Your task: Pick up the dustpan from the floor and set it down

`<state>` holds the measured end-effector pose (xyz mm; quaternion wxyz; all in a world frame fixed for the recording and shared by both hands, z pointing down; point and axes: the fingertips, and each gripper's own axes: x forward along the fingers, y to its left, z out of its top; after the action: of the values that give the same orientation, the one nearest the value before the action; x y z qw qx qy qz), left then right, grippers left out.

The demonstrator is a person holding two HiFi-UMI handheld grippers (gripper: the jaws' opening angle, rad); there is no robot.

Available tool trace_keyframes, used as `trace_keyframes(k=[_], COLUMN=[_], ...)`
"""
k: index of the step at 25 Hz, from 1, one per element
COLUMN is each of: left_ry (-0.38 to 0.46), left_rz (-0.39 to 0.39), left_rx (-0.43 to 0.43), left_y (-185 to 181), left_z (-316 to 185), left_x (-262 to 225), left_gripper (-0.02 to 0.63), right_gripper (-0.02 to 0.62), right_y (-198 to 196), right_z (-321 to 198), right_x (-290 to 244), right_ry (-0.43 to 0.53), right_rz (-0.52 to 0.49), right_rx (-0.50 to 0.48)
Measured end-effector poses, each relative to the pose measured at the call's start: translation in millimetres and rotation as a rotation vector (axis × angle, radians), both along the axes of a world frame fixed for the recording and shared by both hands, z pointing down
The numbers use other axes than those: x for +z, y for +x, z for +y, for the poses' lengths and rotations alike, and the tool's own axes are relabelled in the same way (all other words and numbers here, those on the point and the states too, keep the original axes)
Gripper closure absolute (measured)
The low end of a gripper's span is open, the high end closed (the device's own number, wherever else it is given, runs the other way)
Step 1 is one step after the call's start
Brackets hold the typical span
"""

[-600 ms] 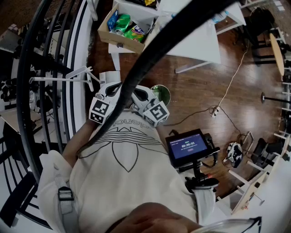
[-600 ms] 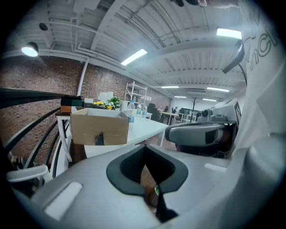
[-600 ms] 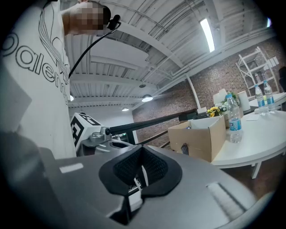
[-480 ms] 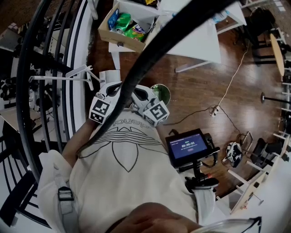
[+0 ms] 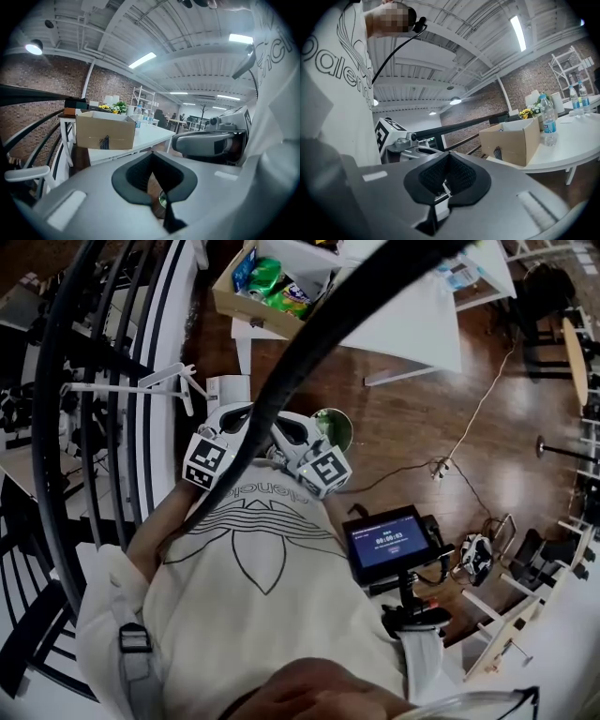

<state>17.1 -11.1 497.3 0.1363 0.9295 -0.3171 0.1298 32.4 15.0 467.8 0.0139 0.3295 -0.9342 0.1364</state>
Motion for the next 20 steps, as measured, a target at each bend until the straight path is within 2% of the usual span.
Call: trace_keyframes(k=[4, 7, 9, 12, 13, 14, 15, 17, 20], left_ry=[-0.006, -0.048, -0.085, -0.112, -0.129, -0.151, -0.170, -0.170, -0.144], left_rz=[0.003, -0.037, -0.113, -0.249, -0.281, -0.302, -0.316, -0.330, -0.340], left_rx=[-0.018, -0.069, -0.158, -0.339, -0.387, -0.425, -0.454, -0.468, -0.403], left_y=[-7, -23, -48, -108, -128, -146, -163, -185, -189], left_z=[-1, -7, -17, -40, -48, -57, -68, -95, -129], left_x=[3, 26, 60, 119, 137, 154, 168, 187, 208], left_gripper=[0.586, 0.586, 0.586, 0.584, 0.505, 0.367, 0.308, 0.261, 0.245], right_gripper=[0.594, 0.594, 0.594, 0.594, 0.594, 0.594, 0.594, 0.594, 0.594], right_y=[-4, -7, -6, -6, -7, -7, -8, -12, -16], right_z=[2, 4, 7, 15, 19, 26, 33, 47, 65], right_x=[3, 0, 3, 12, 16, 21, 27, 40, 60], right_ry=[-0.009, -0.020, -0.032, -0.074, -0.098, -0.127, -0.158, -0.218, -0.302], right_rz=[-0.002, 0.000, 0.006, 0.020, 0.025, 0.033, 0.043, 0.067, 0.088], right_rx=[-0.005, 0.000, 0.005, 0.013, 0.013, 0.013, 0.010, 0.004, 0.017])
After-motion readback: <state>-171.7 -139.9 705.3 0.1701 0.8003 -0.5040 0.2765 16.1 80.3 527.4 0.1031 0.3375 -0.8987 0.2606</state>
